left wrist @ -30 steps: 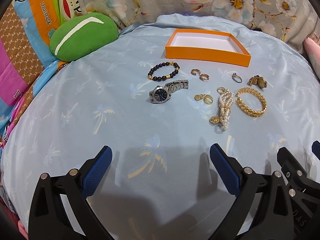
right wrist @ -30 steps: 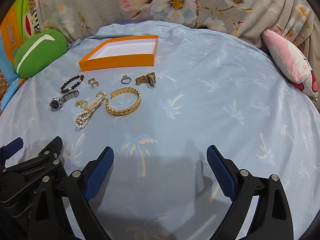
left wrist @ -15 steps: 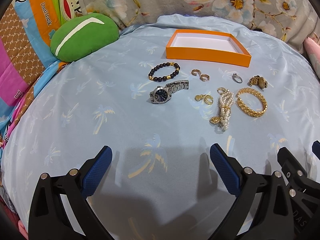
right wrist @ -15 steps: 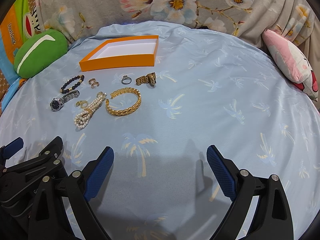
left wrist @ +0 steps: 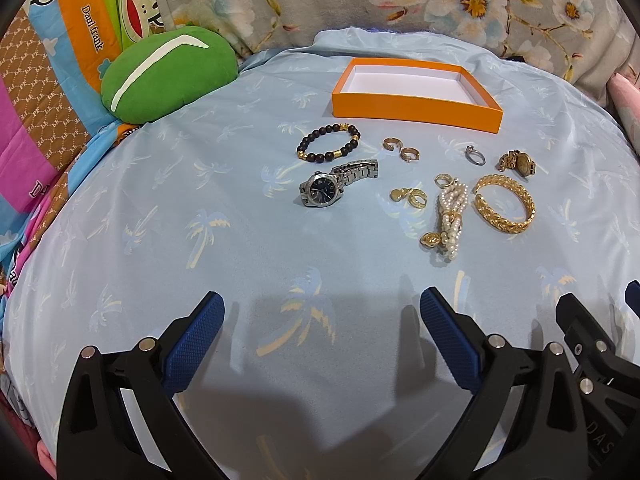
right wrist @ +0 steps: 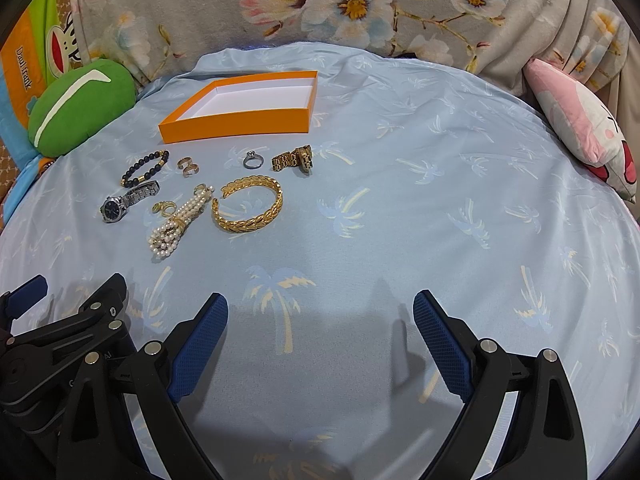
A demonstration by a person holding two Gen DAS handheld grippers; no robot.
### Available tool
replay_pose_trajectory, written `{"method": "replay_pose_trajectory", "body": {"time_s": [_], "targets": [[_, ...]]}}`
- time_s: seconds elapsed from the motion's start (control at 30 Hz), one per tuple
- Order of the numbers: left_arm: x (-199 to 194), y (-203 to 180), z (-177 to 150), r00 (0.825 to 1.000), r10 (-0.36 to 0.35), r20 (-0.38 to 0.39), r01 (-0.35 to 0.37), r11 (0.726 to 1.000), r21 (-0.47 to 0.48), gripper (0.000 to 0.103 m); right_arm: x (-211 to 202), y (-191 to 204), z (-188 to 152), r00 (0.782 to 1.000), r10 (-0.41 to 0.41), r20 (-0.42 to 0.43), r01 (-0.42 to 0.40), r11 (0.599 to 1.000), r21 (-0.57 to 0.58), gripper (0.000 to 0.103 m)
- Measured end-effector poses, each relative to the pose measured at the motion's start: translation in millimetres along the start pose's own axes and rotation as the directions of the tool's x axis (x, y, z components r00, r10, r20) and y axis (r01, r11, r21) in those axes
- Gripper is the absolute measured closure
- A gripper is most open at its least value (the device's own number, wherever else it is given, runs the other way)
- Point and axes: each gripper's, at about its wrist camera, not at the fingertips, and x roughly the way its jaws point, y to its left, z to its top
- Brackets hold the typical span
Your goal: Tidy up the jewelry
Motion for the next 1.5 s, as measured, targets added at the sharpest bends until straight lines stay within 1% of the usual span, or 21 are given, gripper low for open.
{"method": "replay_pose_trajectory", "body": {"time_s": [1.1, 1.2, 1.3, 1.5], "targets": [[0.9, 3.5, 1.8, 1.000, 0.004, 0.006, -0.004, 1.000, 0.002, 0.007, -0.9, -2.3, 0.5, 1.000, 0.001, 0.000, -0.001, 1.000, 0.003, 0.011], [0.5, 6.1, 2.6, 1.000, 0.006, 0.008, -0.006, 1.000, 0.003, 0.007, -1.3, -2.9, 0.7, 1.000, 0.001, -0.001, -0.001, 1.000, 0.001, 0.011], [-2.6, 3.9, 1.4, 1.000, 0.025, 0.015, -0.025, 1.000, 0.005, 0.007, -2.4, -4.7, -0.4, 1.000, 0.000, -0.004, 0.000, 1.000, -0.002, 0.011], [-5.2, 6.3, 1.0, 0.999, 0.019, 0.031, -0.019, 1.000, 0.001, 0.007, 1.5, 0.1, 0.5, 1.000, 0.004, -0.011, -0.004, 1.000, 0.005, 0.011]]}}
